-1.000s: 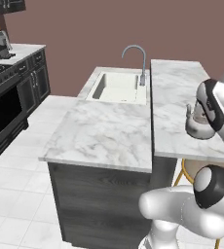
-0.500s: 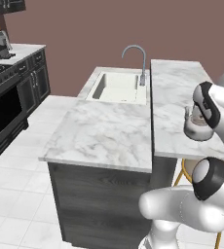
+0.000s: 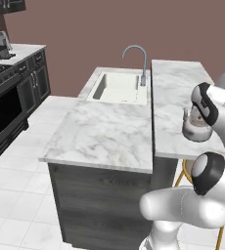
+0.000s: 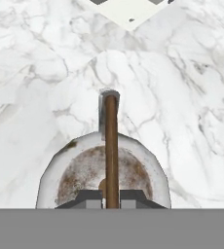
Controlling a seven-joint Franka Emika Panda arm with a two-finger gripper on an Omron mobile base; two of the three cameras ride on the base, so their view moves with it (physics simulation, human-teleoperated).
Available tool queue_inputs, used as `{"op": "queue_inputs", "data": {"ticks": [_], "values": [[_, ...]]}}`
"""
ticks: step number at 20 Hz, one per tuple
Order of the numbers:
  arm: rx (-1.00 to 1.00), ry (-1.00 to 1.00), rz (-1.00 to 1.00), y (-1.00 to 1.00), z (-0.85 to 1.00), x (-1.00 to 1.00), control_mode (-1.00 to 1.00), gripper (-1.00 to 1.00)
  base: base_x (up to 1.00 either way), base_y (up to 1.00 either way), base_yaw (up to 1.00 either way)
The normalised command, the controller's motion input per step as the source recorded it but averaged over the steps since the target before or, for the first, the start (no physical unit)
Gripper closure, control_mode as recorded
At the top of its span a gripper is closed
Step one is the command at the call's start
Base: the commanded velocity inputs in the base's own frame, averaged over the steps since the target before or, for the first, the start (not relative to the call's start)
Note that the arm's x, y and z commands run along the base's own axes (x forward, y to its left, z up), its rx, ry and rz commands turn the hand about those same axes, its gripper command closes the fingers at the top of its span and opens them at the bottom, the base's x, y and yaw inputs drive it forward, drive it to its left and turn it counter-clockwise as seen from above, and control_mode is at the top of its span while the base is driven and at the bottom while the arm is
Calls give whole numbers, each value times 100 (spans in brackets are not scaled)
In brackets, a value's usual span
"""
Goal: The kettle is done boiling. Turn off the stove, then wait for 300 timesteps before moving the kettle to the dining table.
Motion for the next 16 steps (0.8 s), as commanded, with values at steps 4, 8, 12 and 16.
{"op": "queue_inputs", "data": {"ticks": [4, 8, 12, 16], "values": [[4, 0, 0, -2, -15, 9, -100, 100, 0, 0, 0], [4, 0, 0, -1, -12, 10, -100, 100, 0, 0, 0], [4, 0, 0, 0, -12, 10, -100, 100, 0, 0, 0], [4, 0, 0, 0, -13, 10, -100, 100, 0, 0, 0]]}}
